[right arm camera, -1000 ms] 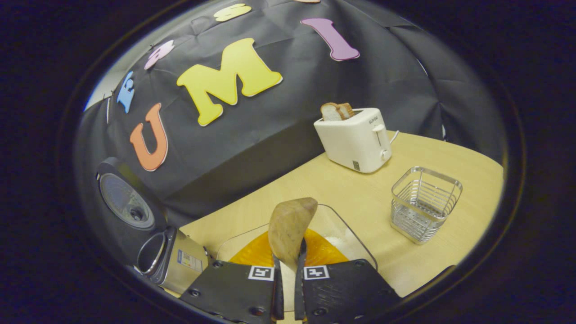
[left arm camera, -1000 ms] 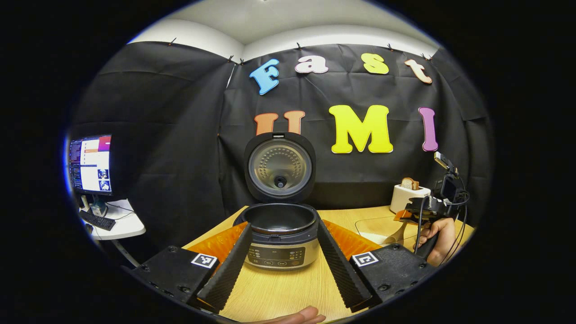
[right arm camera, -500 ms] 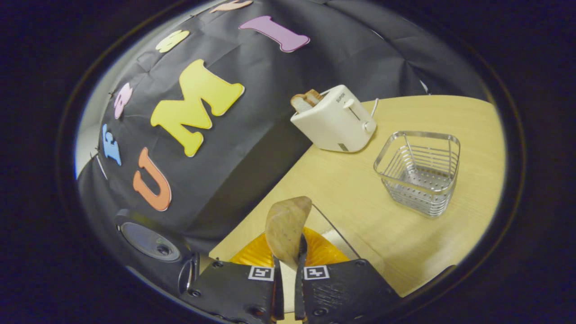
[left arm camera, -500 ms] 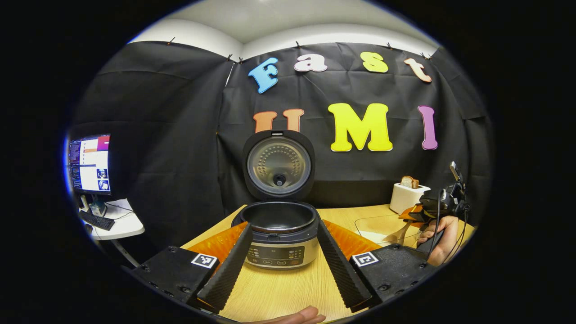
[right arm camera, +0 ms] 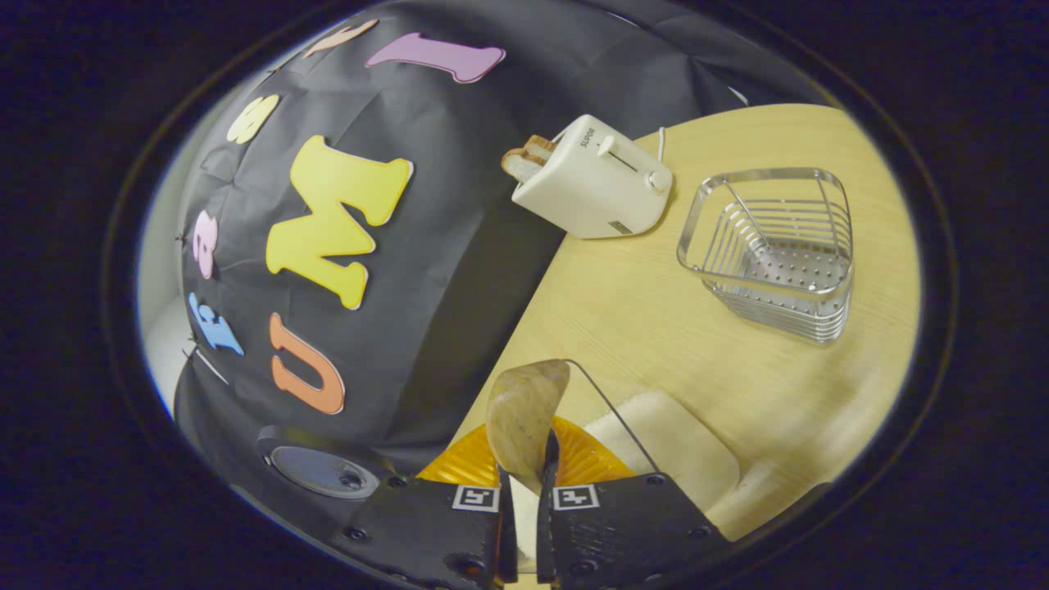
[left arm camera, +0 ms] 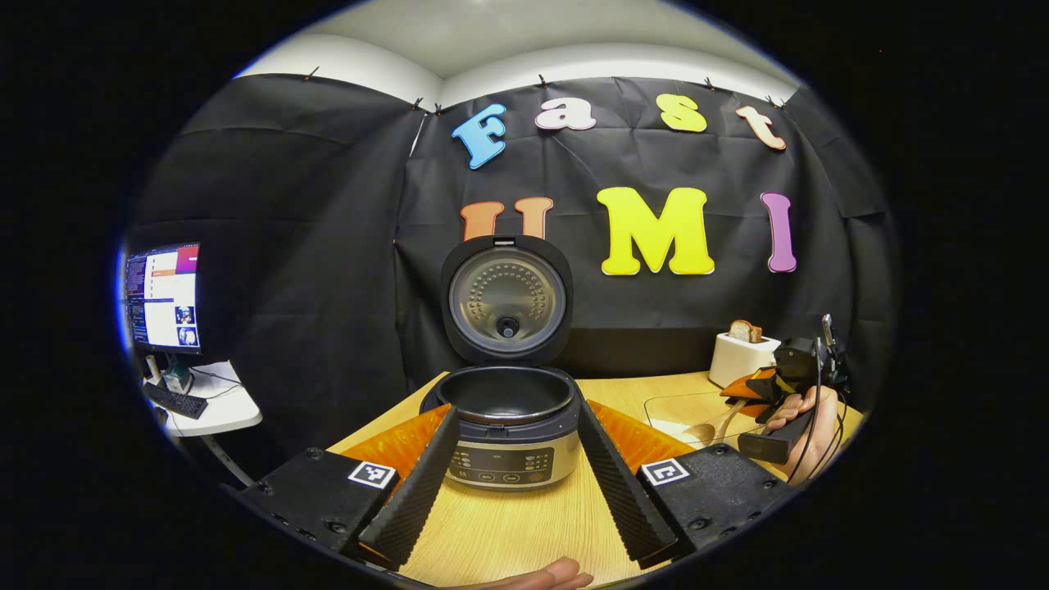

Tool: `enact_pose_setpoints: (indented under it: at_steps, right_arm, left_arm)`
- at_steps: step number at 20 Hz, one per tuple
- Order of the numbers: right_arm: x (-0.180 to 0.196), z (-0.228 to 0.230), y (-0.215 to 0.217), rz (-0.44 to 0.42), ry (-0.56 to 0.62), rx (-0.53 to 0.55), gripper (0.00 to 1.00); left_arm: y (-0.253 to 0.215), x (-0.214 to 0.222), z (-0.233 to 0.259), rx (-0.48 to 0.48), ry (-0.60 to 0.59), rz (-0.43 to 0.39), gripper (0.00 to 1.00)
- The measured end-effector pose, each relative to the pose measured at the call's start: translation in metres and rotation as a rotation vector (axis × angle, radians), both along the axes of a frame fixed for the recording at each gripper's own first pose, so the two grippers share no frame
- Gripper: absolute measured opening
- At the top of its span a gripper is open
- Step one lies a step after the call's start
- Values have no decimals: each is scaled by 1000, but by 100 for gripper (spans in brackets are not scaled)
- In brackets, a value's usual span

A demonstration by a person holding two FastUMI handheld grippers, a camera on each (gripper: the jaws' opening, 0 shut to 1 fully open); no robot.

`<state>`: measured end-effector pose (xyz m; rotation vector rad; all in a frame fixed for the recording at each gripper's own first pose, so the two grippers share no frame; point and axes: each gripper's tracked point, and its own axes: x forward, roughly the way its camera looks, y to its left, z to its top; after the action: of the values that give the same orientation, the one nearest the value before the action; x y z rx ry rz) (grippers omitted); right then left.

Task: Close the left gripper, press the button to open the rice cooker; take a wooden spoon from the chopstick holder with the right hand, scoop a spoonful of rice and pour it into the rice cooker, then put the wooden spoon back into the chopstick holder.

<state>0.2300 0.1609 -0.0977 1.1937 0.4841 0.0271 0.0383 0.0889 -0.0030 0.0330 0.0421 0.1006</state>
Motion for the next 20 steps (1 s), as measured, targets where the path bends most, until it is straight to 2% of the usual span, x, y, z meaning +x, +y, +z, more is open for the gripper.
enact_pose_setpoints:
  at_steps: [4,8,14,18,20]
  right_arm:
    - [1,4,-4,-13,23,144,9]
    - [-1,4,-7,-11,37,205,9]
    - [-1,13,-21,-28,37,362,9]
    - [-4,32,-26,-8,13,518,9]
    - [-6,42,-28,-5,2,532,9]
  left_arm:
    - [3,1,-2,-1,5,8,93]
    - [5,1,-3,1,7,14,93]
    - [10,1,-3,-2,9,25,93]
    - [13,1,-4,2,12,39,93]
    - [13,1,-3,7,13,39,93]
